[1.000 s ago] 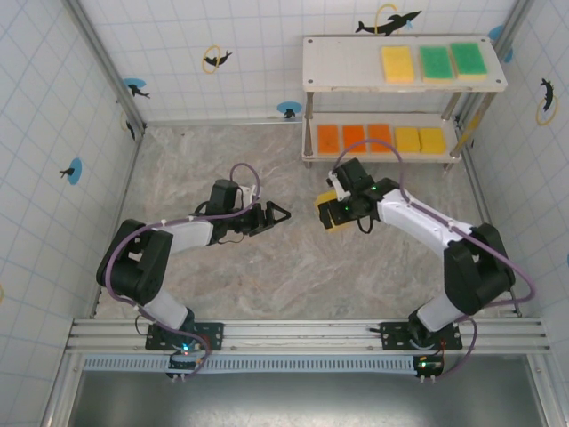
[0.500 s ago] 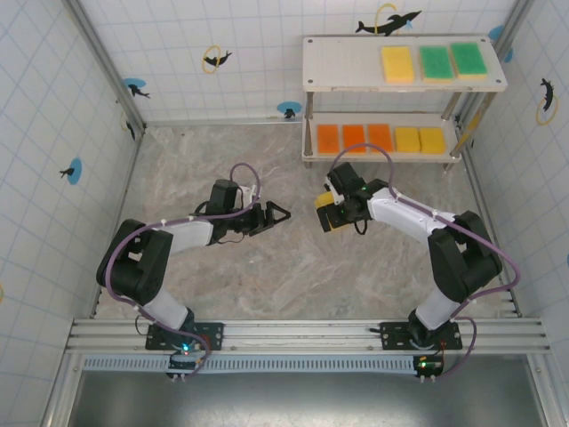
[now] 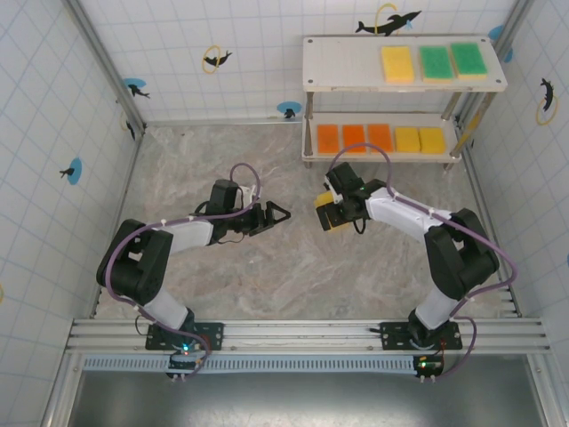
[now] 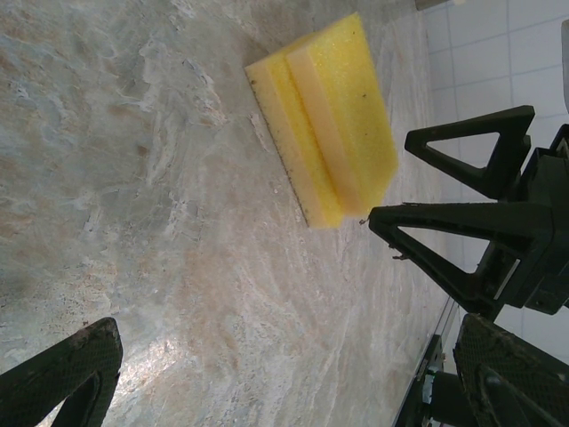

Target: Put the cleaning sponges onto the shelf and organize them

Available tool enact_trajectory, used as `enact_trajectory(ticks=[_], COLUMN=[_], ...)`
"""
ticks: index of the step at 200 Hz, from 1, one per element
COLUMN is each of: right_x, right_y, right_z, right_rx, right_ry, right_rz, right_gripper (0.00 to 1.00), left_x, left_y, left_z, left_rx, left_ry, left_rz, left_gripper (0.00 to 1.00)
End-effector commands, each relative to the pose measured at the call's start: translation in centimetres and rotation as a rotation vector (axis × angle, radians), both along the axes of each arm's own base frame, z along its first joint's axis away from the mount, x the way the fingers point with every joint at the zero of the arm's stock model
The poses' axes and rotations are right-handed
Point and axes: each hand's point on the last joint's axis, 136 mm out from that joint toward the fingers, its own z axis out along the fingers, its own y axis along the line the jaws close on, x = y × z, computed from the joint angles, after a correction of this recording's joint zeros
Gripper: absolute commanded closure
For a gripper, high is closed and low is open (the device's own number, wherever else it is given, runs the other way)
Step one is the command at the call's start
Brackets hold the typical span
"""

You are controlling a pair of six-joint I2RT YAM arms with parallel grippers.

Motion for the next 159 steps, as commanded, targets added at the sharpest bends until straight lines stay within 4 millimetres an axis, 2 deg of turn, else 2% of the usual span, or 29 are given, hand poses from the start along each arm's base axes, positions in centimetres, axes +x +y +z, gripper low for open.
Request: enact_trajectory(ticks=[1,60,159], right_x=[1.5,1.9,2.1], right_y=[0.2,-0.6,0.3], right_z=[0.4,-0.6,-2.2], right_rx=[0.001,-0.013,0.012], right_ry=[-0.033,-0.015,0.019], right_rz=[-0.003,-0.020,-0.016], right_gripper=[0.02,0.03,0.14], left_x=[0.0,0.1,0.0], left_y=[0.2,0.1,0.3], left_z=[-0.4,-0.3,-0.3], left_rx=[0.010,0.012,0.018], left_ry=[0.003,0.001,0.001], left_rz=[-0.006,-0.005,-0.001], left_gripper=[0.02,0.02,0.02])
